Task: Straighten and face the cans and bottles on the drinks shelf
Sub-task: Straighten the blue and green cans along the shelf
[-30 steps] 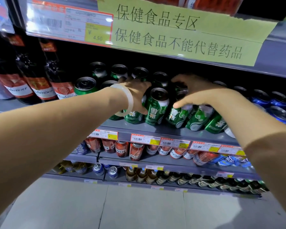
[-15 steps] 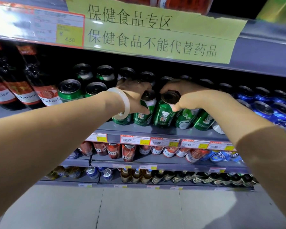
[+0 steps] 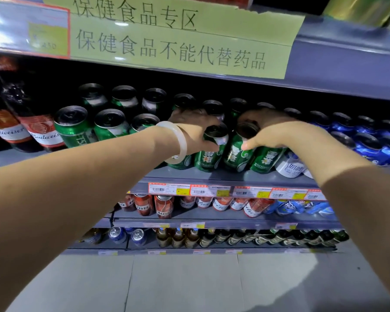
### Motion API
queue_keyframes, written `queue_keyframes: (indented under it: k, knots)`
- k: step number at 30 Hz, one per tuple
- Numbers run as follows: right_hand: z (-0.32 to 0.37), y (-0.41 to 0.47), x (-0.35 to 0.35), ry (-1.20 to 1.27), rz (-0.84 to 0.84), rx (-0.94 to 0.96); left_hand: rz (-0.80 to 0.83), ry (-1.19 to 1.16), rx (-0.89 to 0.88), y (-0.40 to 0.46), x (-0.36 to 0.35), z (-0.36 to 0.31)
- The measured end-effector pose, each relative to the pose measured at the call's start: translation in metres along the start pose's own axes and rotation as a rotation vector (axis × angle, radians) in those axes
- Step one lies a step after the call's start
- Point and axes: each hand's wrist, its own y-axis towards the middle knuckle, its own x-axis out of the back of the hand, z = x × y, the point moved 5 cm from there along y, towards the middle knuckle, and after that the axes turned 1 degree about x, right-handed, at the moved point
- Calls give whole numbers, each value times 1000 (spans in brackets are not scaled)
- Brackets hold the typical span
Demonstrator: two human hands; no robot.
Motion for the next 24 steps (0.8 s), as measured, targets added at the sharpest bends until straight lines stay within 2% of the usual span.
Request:
queue_keyframes:
  k: [9, 19, 24]
  knots:
    - [-2, -3, -3, 37, 40, 20, -11, -22, 18, -3, 2, -3]
    - [-12, 1, -10, -22, -73, 64, -16, 15, 58, -1, -2, -6]
    - [-44, -11, 9, 37, -131, -85, -4, 27, 80, -2, -8, -2]
